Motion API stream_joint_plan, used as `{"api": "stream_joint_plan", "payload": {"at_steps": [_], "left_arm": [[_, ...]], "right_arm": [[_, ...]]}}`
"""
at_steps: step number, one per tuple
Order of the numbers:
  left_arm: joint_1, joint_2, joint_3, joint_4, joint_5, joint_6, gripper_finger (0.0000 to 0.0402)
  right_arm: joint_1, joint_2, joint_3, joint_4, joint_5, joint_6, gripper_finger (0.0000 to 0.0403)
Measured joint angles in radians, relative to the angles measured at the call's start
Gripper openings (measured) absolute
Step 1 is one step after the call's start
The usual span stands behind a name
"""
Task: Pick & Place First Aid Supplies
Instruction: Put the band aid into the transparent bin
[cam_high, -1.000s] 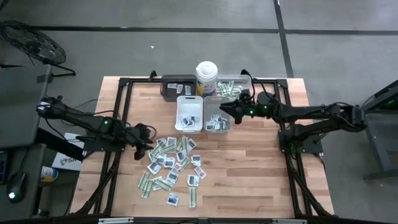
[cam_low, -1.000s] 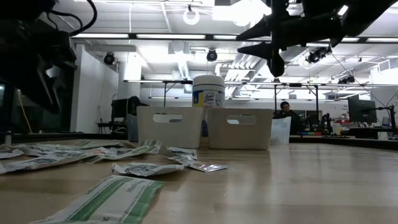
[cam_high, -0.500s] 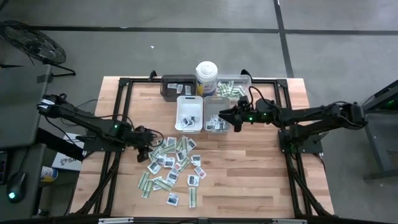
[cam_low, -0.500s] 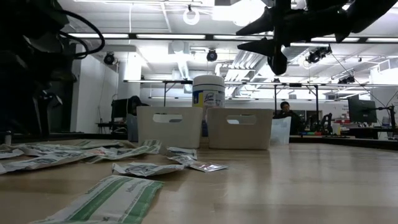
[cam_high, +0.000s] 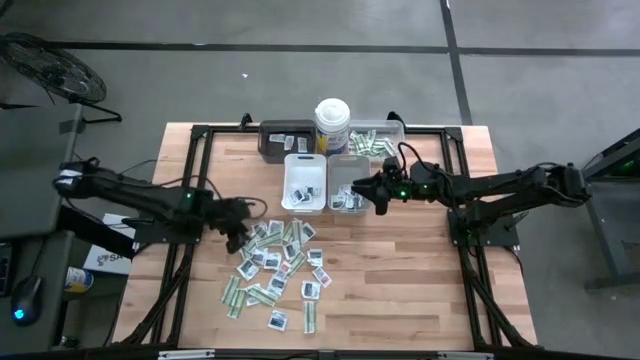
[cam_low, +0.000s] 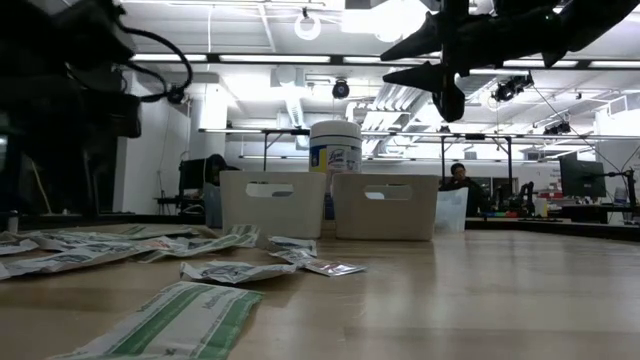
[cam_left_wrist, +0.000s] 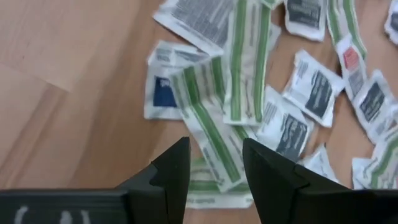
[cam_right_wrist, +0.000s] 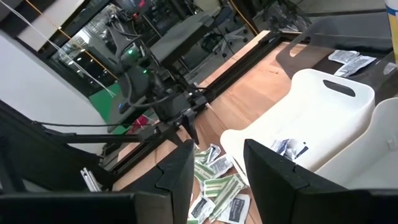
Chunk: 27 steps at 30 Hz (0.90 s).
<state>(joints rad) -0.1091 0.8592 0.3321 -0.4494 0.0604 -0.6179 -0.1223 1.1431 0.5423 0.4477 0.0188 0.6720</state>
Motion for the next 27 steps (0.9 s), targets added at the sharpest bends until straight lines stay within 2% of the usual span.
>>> {"api": "stream_joint_plan", "payload": {"at_steps": [5, 8, 16, 19, 27], "left_arm": [[0.159, 0.0, 0.0, 0.01, 0.197, 0.082, 0.0145], [0.224, 0.001, 0.0, -0.003, 0.264, 0.095, 0.0145], [0.317, 0.033, 0.0, -0.003, 0.349, 0.078, 0.0145], [0.328, 0.08, 0.0, -0.002, 0.39, 0.055, 0.0145], [0.325, 0.216, 0.0, 0.082, 0.405, 0.033, 0.0145]], "right_arm": [[0.0, 0.0, 0.0, -0.002, -0.006, 0.0, 0.0134], [0.0, 0.0, 0.0, -0.002, -0.006, 0.0, 0.0134], [0.0, 0.0, 0.0, -0.003, -0.007, 0.0, 0.0134], [0.0, 0.0, 0.0, -0.003, -0.007, 0.0, 0.0134], [0.0, 0.0, 0.0, -0.004, -0.008, 0.0, 0.0134]]}}
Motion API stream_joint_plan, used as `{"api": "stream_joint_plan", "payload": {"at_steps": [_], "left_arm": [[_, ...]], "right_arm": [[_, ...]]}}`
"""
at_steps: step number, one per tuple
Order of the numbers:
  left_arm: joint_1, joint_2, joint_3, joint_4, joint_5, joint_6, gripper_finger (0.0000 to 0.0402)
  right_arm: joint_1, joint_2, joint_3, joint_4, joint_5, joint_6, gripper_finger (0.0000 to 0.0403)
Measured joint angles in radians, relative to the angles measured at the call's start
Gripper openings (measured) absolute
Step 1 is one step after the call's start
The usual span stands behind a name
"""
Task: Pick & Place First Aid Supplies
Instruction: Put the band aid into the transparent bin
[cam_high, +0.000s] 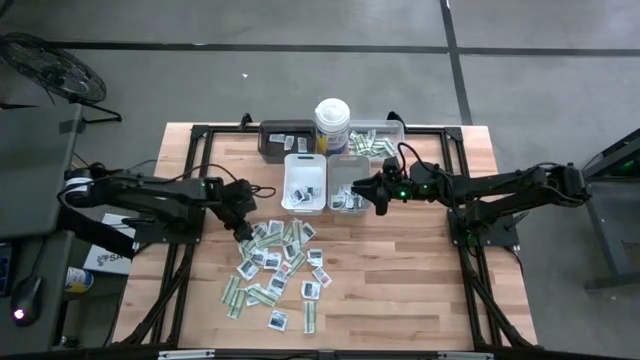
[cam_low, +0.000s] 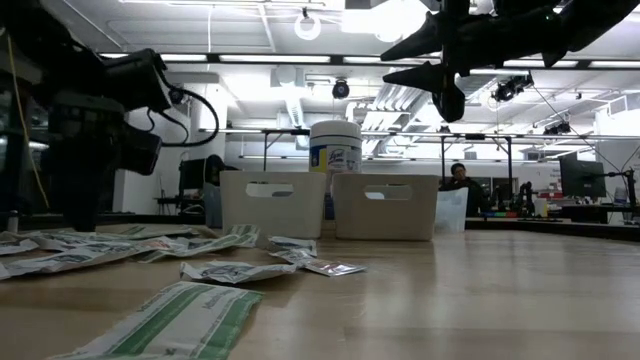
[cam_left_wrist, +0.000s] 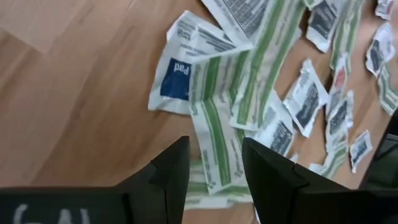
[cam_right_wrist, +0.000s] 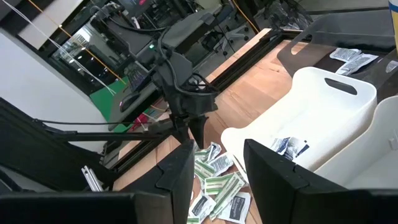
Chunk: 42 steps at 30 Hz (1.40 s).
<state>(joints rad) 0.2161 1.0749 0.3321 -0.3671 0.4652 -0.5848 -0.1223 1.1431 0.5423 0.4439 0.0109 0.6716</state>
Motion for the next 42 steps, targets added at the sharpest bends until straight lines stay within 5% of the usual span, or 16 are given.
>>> {"api": "stream_joint_plan", "payload": {"at_steps": [19, 34, 42], "left_arm": [[0.0, 0.136, 0.001, 0.173, 0.049, -0.031, 0.0143], [-0.001, 0.138, -0.001, 0.179, 0.001, -0.024, 0.0008], [-0.001, 0.138, -0.001, 0.182, 0.023, 0.004, 0.0001]], "right_arm": [[0.001, 0.0, 0.0, -0.002, -0.003, 0.003, 0.0134], [0.001, 0.0, 0.0, -0.023, -0.003, 0.001, 0.0134], [0.001, 0.0, 0.0, -0.04, -0.003, 0.006, 0.0134]]}}
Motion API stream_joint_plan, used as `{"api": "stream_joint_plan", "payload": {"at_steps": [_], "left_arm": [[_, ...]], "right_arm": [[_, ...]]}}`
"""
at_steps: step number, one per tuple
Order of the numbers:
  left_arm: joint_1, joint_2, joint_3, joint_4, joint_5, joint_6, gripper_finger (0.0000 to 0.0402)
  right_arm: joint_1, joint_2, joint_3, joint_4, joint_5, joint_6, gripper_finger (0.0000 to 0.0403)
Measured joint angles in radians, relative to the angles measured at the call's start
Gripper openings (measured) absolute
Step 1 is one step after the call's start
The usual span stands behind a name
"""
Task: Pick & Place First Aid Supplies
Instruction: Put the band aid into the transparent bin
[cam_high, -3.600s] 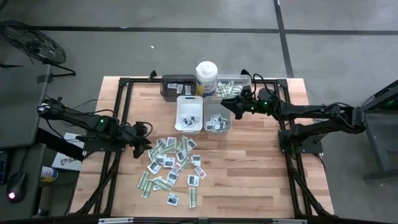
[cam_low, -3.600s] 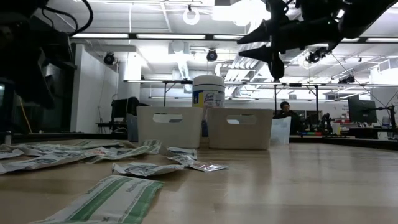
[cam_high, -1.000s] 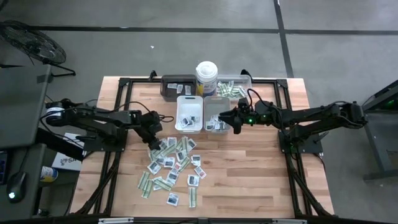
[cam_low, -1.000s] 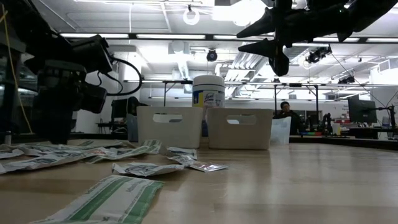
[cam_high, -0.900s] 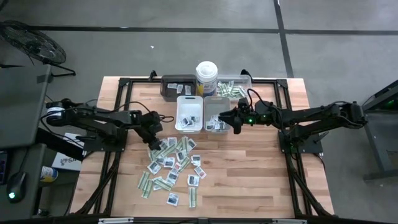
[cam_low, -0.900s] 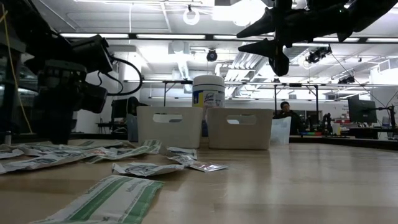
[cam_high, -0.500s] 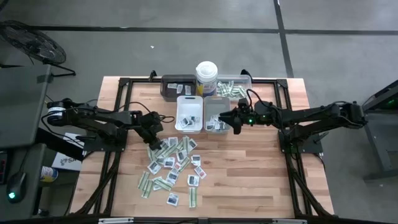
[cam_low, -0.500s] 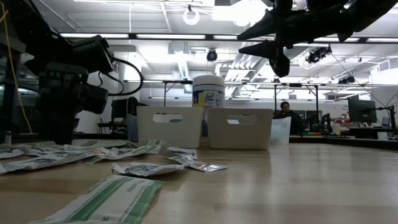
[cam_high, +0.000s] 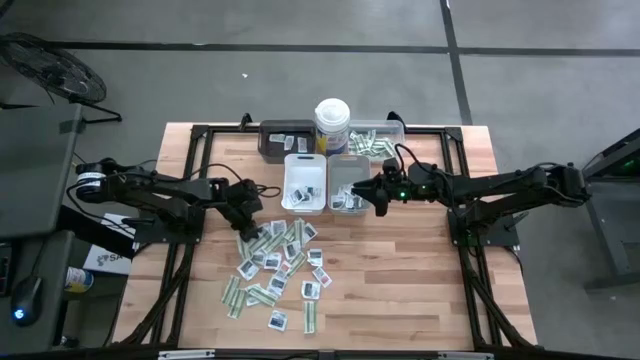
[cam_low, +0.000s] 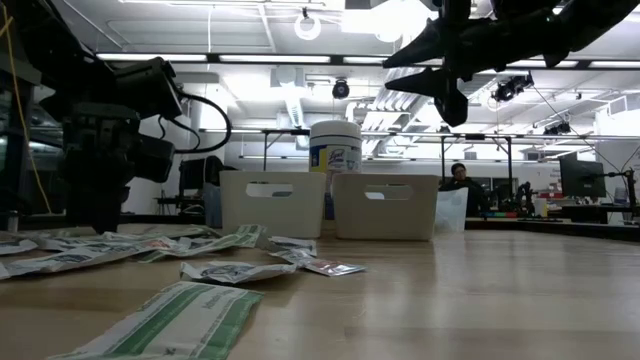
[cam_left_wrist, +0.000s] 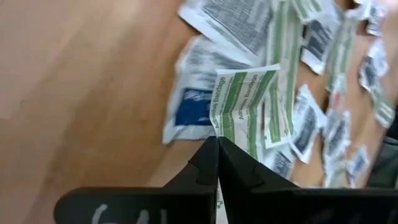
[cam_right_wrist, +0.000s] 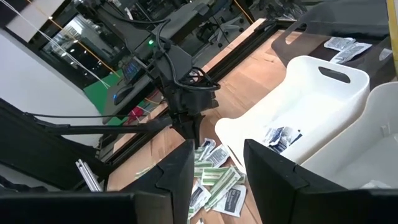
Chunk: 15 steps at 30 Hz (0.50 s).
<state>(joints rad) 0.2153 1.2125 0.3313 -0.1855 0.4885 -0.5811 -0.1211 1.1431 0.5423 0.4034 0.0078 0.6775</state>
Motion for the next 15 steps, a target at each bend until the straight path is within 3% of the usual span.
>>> {"api": "stream_joint_plan", "payload": {"at_steps": [15], "left_arm": [[0.0, -0.148, 0.003, 0.007, 0.09, -0.018, 0.0]], "right_arm": [[0.0, 0.0, 0.0, -0.004, 0.0, 0.019, 0.0134]]}}
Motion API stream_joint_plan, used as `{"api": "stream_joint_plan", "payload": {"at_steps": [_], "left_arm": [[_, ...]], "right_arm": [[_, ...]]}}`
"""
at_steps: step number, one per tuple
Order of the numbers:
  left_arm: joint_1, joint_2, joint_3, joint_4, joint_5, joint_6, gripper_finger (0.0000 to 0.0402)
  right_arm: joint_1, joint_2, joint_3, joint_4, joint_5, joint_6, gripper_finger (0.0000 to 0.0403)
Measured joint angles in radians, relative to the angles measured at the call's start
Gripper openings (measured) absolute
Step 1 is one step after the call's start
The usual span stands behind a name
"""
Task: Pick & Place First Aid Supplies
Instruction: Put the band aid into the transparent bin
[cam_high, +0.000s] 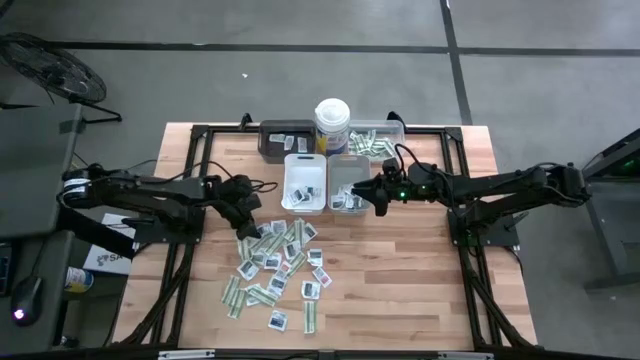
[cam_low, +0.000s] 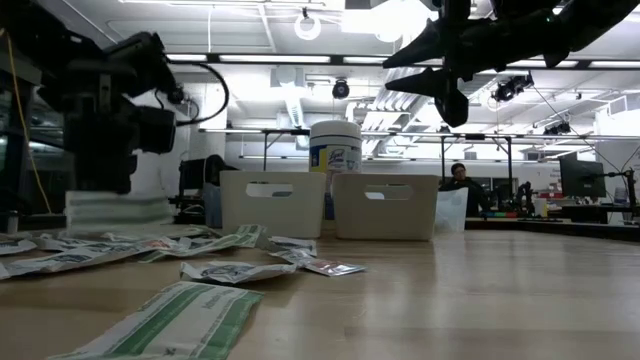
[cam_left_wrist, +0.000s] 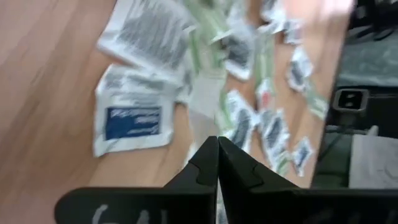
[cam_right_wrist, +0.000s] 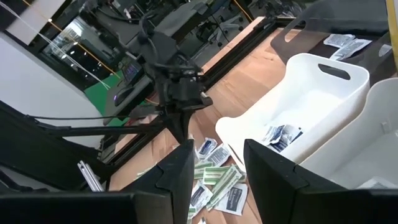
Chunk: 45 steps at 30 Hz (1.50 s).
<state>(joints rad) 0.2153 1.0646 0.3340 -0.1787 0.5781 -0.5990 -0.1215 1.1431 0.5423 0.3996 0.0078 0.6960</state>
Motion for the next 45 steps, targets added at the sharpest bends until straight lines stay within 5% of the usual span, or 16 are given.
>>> {"api": "stream_joint_plan", "payload": {"at_steps": [12, 28, 37, 45], "left_arm": [[0.0, -0.184, 0.001, 0.037, -0.053, -0.038, 0.0], [0.0, -0.213, 0.001, 0.618, -0.341, 0.054, 0.0], [0.0, -0.211, 0.017, 0.714, -0.36, 0.138, 0.0], [0.001, -0.211, 0.047, 0.716, -0.323, 0.187, 0.0]], "right_arm": [[0.0, 0.0, 0.0, 0.002, 0.0, 0.027, 0.0134], [0.012, 0.024, 0.0, 0.16, 0.009, -0.026, 0.0134], [0.063, 0.221, 0.086, 0.381, 0.068, -0.169, 0.014], [0.022, 0.447, 0.352, 0.324, -0.015, -0.23, 0.0219]]}}
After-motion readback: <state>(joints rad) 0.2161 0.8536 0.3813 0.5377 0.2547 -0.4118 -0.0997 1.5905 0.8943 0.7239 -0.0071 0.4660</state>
